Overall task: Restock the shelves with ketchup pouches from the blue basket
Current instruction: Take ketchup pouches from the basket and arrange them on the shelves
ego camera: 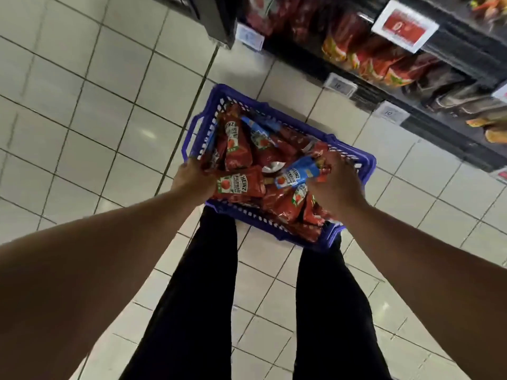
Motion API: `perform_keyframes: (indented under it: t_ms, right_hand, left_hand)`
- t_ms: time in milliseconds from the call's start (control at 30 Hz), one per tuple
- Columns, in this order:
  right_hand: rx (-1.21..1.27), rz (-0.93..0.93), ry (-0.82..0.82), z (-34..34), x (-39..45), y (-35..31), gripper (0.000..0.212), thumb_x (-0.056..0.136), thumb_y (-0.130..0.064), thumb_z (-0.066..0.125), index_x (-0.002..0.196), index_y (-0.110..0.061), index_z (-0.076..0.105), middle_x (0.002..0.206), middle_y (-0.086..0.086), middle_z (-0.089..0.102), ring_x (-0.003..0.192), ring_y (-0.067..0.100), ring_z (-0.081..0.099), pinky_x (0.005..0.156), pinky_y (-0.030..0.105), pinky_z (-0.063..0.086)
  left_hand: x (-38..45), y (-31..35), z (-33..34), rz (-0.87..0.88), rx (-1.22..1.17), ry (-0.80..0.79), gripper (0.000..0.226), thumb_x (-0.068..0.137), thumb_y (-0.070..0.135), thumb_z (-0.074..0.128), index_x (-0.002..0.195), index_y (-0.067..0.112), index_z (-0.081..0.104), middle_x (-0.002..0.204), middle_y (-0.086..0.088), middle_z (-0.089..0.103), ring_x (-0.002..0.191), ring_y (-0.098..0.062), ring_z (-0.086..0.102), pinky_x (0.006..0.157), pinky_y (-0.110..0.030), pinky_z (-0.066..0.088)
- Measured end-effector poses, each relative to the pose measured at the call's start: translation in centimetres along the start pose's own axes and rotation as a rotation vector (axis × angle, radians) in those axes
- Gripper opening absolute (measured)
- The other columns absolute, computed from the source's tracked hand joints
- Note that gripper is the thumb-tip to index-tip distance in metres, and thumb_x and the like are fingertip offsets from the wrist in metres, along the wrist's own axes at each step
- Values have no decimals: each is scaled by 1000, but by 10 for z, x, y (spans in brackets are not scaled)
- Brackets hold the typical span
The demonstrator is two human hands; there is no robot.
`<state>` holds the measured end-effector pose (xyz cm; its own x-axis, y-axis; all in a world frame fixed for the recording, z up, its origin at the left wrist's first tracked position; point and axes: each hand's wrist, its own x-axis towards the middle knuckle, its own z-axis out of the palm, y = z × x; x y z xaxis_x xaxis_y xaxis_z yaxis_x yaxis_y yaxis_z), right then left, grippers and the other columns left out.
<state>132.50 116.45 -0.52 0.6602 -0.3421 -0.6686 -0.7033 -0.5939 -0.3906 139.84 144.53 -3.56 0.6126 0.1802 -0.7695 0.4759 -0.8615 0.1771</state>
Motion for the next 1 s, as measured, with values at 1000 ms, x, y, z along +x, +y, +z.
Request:
perform_keyframes:
  t_ms: [1000]
  right_hand:
    - [1193, 508, -488, -51, -47, -43, 65, 64, -5, 78, 126, -10, 61, 112, 15, 75, 98, 31, 75, 70, 45, 61]
  left_hand:
    - [-37, 35, -99, 79, -669, -329, 26, 96, 4, 57, 120, 4, 68, 108, -17, 73, 104, -34, 70, 96, -51, 55]
